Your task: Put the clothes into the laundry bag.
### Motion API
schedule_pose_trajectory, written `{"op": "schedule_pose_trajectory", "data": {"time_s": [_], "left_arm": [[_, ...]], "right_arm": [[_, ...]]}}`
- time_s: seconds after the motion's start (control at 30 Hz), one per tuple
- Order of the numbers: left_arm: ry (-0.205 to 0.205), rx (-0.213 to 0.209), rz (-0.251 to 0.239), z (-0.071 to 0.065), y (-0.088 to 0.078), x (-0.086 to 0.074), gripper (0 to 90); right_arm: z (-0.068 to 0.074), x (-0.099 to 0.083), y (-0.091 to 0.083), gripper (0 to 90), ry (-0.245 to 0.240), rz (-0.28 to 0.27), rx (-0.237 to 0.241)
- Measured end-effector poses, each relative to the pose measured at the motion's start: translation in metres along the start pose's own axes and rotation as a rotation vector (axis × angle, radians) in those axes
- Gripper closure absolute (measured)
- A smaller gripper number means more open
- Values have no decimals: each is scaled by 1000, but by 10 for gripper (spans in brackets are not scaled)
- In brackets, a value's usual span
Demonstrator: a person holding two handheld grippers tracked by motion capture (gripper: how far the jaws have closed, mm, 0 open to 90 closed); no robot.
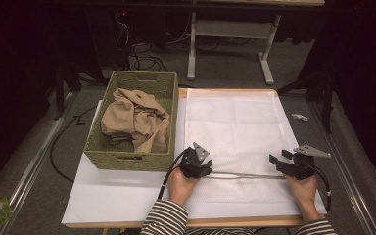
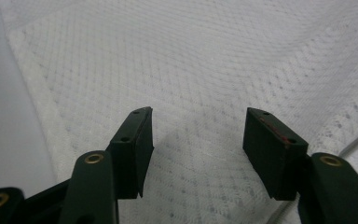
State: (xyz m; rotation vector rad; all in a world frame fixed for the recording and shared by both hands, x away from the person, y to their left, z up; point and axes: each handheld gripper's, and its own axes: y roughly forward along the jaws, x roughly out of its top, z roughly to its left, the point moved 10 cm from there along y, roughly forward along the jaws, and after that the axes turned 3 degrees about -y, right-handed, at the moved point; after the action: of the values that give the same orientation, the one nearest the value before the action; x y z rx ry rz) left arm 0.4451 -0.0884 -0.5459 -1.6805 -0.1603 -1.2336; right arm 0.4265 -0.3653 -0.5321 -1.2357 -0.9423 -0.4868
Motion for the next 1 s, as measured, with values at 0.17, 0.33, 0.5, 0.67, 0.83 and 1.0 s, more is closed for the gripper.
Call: {"op": "schedule_pose_trajectory", "data": {"time_s": [0.17,0.33,0.5,0.67,0.83,1.0], "left_arm": [[-15,1,-1,2,0,0,417],[-4,42,-13,4,-1,1,410],[-16,26,-10,4,-1,1,407],[-19,19,-25,2,-4,3,388],[-14,4,-73,-2,-17,11,378],[-37,-22,-109,-5,-28,18,371]], "right_arm": [[0,0,0,379,0,0,-3],[1,0,0,379,-9,-2,2],[2,0,0,379,-12,-3,3],[1,0,-1,379,-12,-5,-3],[1,0,0,378,-9,-2,-3],[1,0,0,379,-10,1,-2]]}}
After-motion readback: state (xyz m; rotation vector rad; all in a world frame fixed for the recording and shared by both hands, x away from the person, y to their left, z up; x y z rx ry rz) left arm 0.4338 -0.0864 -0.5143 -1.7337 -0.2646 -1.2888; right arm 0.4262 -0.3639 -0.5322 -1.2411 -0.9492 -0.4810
